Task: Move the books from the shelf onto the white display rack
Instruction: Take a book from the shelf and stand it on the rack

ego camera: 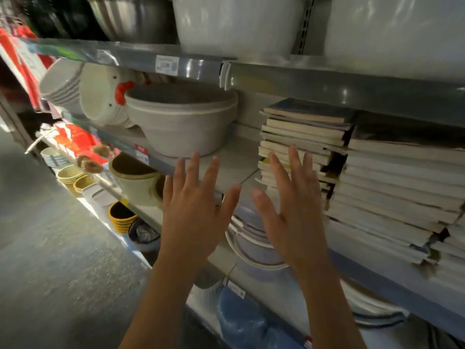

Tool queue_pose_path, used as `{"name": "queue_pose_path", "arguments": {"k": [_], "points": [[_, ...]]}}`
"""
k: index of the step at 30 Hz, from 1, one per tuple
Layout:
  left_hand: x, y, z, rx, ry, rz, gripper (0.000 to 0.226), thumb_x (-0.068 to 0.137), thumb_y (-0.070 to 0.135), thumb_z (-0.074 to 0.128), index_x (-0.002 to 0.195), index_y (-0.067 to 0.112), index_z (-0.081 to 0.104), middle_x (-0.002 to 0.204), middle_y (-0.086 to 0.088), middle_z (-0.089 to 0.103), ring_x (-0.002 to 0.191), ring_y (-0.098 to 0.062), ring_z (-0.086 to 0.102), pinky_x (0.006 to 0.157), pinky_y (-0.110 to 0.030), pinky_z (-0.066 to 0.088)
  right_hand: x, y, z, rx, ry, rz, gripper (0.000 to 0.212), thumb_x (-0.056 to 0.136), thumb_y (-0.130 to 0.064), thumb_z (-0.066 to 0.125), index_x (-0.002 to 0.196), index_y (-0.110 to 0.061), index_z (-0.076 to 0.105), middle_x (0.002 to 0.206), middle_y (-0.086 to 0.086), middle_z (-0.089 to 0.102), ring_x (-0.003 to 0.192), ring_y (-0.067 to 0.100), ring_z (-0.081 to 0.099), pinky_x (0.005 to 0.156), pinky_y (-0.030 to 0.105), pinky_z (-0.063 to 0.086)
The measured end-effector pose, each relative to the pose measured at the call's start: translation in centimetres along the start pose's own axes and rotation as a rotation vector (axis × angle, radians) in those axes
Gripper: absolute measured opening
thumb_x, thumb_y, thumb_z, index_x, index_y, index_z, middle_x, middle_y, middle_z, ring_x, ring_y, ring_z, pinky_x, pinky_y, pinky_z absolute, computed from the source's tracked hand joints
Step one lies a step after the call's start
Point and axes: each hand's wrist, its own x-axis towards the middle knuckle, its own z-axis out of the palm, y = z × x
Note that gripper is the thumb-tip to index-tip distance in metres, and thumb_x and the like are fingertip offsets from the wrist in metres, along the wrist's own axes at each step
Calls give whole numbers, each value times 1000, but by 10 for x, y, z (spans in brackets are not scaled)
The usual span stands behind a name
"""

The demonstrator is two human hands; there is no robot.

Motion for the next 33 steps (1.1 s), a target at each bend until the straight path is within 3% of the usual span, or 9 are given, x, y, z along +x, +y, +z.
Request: {"name": "queue_pose_path", "arguments": {"k": [3,9,12,16,20,24,29,33], "points": [[27,-2,14,-53,-38,59,82,87,77,7,156,35,20,167,-1,6,153,-21,-3,117,-39,-3,15,4,7,-43,-5,46,86,87,-81,1,157,-34,19,166,-6,-5,150,11,-18,120,35,-14],[79,-8,35,-209,-141,210,85,84,77,6,157,35,19,167,-1,5,154,-22,-3,124,-45,5,38,14,23,-122,78,173,87,85,-83,3,156,-36,22,166,-12,-6,149,8,-20,117,28,-20],[100,-12,45,-295,-194,310,82,86,75,10,157,35,19,167,0,8,154,-21,-2,124,-45,9,44,12,32,-153,140,236,84,86,-83,6,155,-37,21,165,-13,-4,150,8,-18,121,37,-10],[130,-19,59,-400,-198,445,80,89,70,20,155,26,31,162,-9,28,152,-29,15,120,-53,24,54,9,42,-182,252,320,79,87,-82,11,153,-40,21,164,-15,-2,150,6,-14,124,48,1],[161,-21,78,-472,-222,560,83,88,69,27,154,20,33,158,-12,33,148,-32,25,116,-54,31,64,15,52,-240,356,335,76,90,-75,27,154,-33,23,164,-9,8,152,10,-5,124,47,5],[187,-11,93,-497,-166,641,89,84,69,36,156,17,26,160,-13,28,148,-34,24,113,-56,35,79,28,52,-372,411,285,76,92,-66,39,154,-21,31,163,3,21,151,16,3,123,45,8],[211,11,109,-507,-82,726,91,78,68,47,150,16,31,154,-15,38,145,-40,29,106,-60,42,101,49,43,-512,458,192,73,90,-55,51,148,-11,41,154,15,39,147,29,23,119,48,20],[224,20,121,-571,-86,765,86,75,51,75,146,14,44,147,-12,45,137,-38,41,101,-57,48,107,64,42,-606,430,162,74,91,-56,49,149,-11,39,152,15,41,146,31,27,121,44,14]]}}
